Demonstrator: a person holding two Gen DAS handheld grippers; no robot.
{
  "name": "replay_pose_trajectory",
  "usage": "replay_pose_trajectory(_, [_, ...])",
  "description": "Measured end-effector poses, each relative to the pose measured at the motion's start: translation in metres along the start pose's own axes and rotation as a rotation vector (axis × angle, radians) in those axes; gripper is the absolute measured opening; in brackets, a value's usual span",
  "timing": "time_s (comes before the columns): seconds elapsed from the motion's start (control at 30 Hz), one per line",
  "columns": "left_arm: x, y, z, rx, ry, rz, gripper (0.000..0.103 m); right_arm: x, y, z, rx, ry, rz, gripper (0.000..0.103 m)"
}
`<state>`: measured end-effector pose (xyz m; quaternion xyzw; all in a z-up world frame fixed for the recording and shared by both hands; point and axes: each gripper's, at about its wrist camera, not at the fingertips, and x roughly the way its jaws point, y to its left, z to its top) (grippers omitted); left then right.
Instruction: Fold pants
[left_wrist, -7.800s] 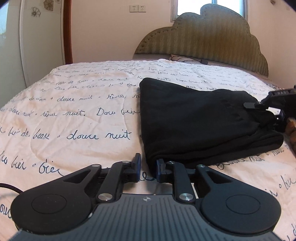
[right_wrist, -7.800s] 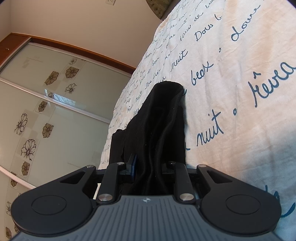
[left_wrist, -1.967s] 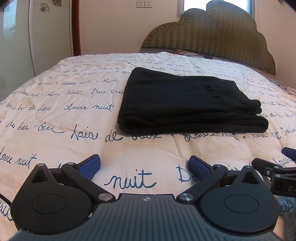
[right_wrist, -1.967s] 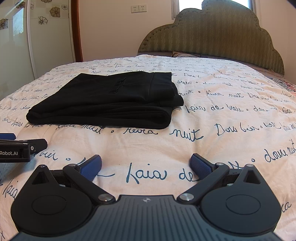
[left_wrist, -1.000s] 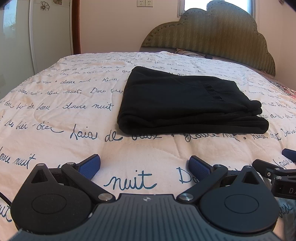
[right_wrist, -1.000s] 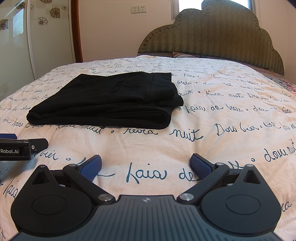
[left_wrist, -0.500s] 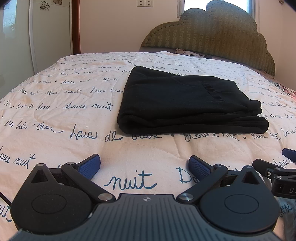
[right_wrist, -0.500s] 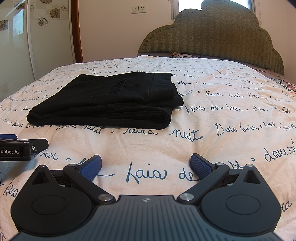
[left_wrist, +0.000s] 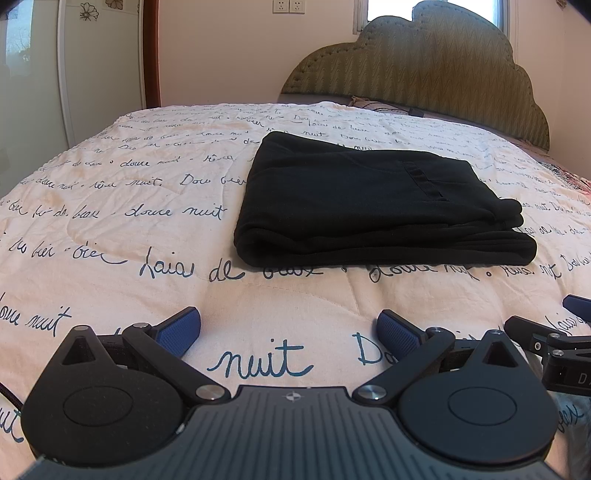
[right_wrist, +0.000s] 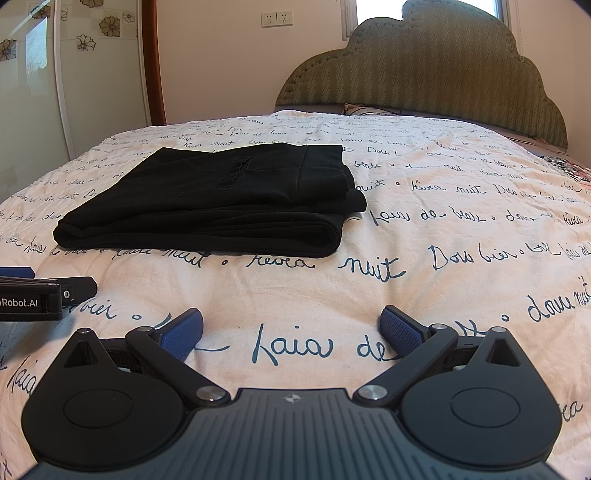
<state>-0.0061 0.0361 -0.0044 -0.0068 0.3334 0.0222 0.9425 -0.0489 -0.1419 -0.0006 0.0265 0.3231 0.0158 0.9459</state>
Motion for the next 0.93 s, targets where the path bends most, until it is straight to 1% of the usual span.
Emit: replay_pose_trajectory(0.93, [0.0008,0.0028,0.0006,0.000,0.000,-0.012,0.103,-0.0006,0.0020,0.0008,0.003,-0.004,0.000,0.103])
